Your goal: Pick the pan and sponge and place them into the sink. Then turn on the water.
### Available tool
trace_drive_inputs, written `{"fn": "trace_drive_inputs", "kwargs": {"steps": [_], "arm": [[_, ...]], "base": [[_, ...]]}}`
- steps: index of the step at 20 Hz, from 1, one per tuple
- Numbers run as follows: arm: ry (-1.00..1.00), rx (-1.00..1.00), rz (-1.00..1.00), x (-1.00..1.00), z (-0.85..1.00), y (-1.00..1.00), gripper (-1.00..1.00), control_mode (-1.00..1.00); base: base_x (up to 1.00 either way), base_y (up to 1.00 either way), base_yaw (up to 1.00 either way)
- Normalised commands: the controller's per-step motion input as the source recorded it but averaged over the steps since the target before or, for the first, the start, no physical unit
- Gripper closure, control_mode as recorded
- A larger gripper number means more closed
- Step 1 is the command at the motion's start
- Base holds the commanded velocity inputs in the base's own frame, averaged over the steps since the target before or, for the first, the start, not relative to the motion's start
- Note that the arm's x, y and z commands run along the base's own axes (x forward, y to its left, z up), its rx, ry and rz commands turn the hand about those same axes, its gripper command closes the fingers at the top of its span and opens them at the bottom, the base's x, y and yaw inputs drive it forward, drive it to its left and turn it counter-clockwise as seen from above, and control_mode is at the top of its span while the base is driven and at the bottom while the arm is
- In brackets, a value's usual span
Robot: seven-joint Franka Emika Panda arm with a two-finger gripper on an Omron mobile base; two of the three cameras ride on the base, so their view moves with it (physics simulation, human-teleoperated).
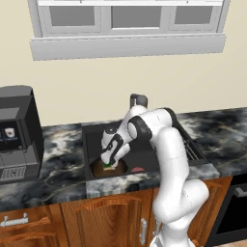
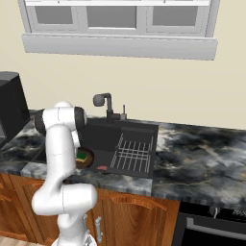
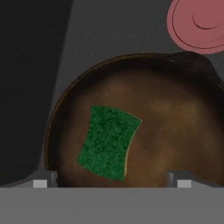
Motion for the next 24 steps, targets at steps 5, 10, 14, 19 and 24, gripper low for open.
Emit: {"fn": "trace_drive_inputs", "kwargs": {"steps": [5,10,14,19,24], "arm": [[0.00,0.03,-0.07,-0.08,0.61,-0.02,-1.00,-1.00],[0.00,0.04,-0.07,-0.12,0.61,-0.09,-1.00,-1.00],[-0.02,0.04,-0.04,-0.30,0.47,0.00,-1.00,-1.00],[-0.11,0.02,-0.01,-0.47,0.19,0.09,-1.00,-1.00],[-0.07,0.03,-0.02,-0.27,0.53,-0.02,-1.00,-1.00]], "base": [[0.00,0.00,0.00],[0.00,0.00,0.00],[0.00,0.00,0.00],[0.00,0.00,0.00],[0.00,0.00,0.00]]}}
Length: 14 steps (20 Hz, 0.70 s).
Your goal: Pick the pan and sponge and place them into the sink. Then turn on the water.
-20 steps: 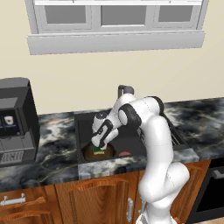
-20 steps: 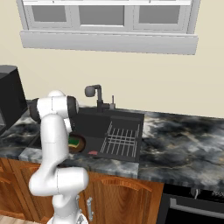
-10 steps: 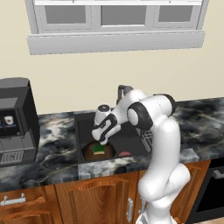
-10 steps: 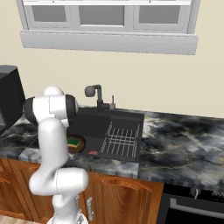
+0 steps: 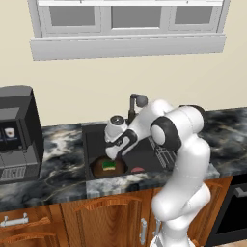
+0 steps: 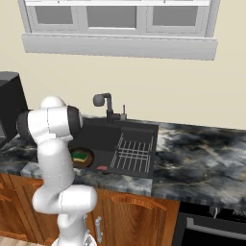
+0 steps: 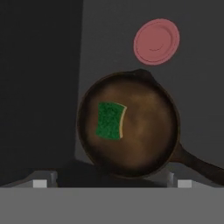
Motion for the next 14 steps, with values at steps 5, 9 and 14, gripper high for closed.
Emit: {"fn": "trace_drive_inputs", "kwargs": {"steps": [5,9,14], "arm": [[-0.05,0.02,0.00,-0.21,0.62,-0.04,-1.00,-1.00],[-0.07,0.00,0.03,-0.14,0.62,-0.02,-1.00,-1.00],[-0.04,-0.01,0.05,-0.06,0.58,0.06,-1.00,-1.00]], "base": [[0.00,0.00,0.00],[0.00,0.00,0.00],[0.00,0.00,0.00]]}}
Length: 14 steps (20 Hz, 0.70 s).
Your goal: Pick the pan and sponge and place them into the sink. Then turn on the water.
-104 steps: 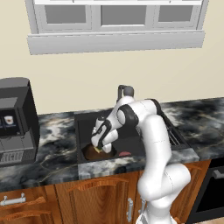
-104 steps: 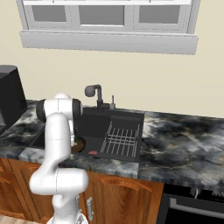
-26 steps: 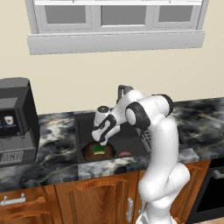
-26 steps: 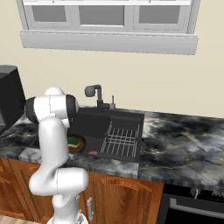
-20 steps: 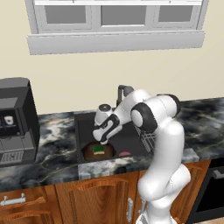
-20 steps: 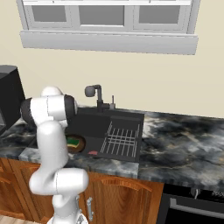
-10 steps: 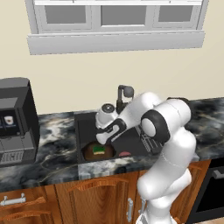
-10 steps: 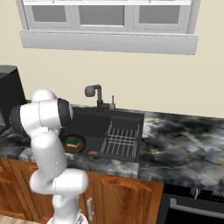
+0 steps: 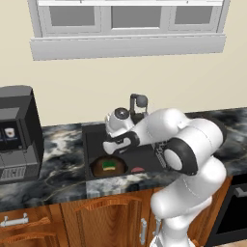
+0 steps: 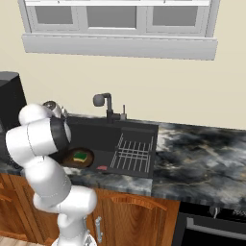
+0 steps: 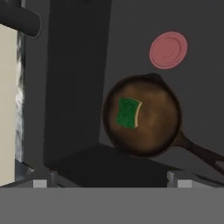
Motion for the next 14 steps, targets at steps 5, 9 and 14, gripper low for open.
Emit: {"fn": "trace_drive_inputs", "kwargs": {"steps": [5,9,14], "arm": [[-0.05,-0.07,0.06,-0.06,0.55,0.09,-1.00,-1.00],[-0.01,-0.04,0.04,-0.14,0.34,0.01,-1.00,-1.00],[-0.10,-0.05,0.00,-0.36,0.25,0.01,-1.00,-1.00]], "base": [[0.00,0.00,0.00],[0.00,0.00,0.00],[0.00,0.00,0.00]]}}
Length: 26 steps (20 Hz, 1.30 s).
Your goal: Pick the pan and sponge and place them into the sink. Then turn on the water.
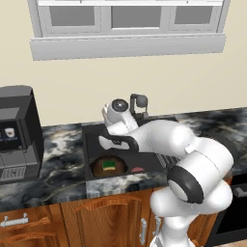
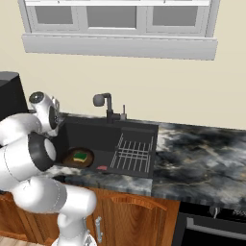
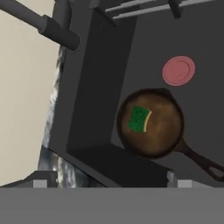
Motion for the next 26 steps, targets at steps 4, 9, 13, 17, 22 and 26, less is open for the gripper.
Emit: {"fn": "trace_drive_inputs", "kwargs": {"steps": [4,9,13,17,22,26], "arm": [[-0.09,-0.01,0.01,-0.49,0.10,0.02,-1.00,-1.00],[-0.01,-0.05,0.05,-0.32,0.45,0.00,-1.00,-1.00],[0.00,-0.07,0.10,-0.27,0.44,0.00,-1.00,-1.00],[0.03,-0.09,0.11,-0.25,0.47,0.00,-1.00,-1.00],[0.01,-0.12,0.11,-0.32,0.41,0.00,-1.00,-1.00],[0.00,-0.15,0.12,-0.37,0.38,0.00,-1.00,-1.00]], "base": [[0.00,0.00,0.00],[0.00,0.00,0.00],[0.00,0.00,0.00],[0.00,0.00,0.00],[0.00,0.00,0.00],[0.00,0.00,0.00]]}}
